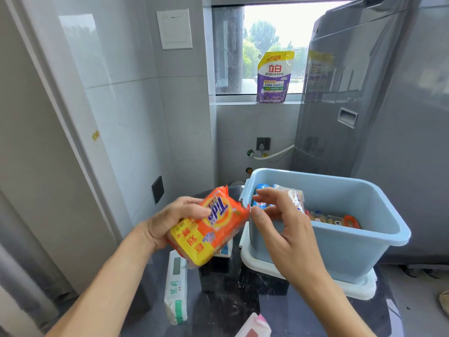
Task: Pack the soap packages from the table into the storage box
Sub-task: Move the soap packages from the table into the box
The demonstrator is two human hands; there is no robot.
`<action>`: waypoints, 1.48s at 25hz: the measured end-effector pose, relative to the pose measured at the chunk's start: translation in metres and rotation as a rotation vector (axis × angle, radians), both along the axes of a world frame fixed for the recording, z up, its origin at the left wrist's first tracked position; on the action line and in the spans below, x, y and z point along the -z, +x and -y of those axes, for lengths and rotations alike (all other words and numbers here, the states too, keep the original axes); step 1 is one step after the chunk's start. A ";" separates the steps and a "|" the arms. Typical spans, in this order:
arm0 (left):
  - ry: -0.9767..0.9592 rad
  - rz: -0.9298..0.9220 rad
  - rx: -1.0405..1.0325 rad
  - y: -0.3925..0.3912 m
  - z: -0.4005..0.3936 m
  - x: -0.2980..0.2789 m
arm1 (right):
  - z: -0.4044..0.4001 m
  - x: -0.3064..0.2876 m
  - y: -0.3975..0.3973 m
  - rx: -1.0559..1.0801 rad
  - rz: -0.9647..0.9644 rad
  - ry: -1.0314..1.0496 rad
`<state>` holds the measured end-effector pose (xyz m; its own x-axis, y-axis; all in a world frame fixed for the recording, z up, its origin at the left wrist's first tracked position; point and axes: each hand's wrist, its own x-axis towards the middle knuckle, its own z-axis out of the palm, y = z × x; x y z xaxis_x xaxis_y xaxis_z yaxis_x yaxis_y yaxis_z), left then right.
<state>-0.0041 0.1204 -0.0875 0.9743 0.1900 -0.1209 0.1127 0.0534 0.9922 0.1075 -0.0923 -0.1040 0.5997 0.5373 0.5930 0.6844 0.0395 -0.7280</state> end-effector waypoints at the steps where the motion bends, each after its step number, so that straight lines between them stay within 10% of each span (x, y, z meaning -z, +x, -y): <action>1: -0.129 0.059 -0.009 0.000 0.001 -0.002 | 0.001 -0.002 -0.001 -0.052 -0.045 -0.008; 9: -0.253 0.246 -0.177 0.052 0.071 -0.013 | 0.011 -0.020 0.012 -0.380 -0.585 0.194; 15: 0.664 0.286 -0.492 0.073 0.105 -0.015 | 0.029 -0.027 0.031 -0.226 -0.681 0.287; 24: 1.581 0.212 -0.115 0.090 0.108 0.023 | 0.071 -0.051 0.138 0.276 -0.967 -0.065; 37: 1.602 0.311 -0.202 0.094 0.102 0.028 | 0.021 -0.025 0.129 0.555 -0.116 -0.961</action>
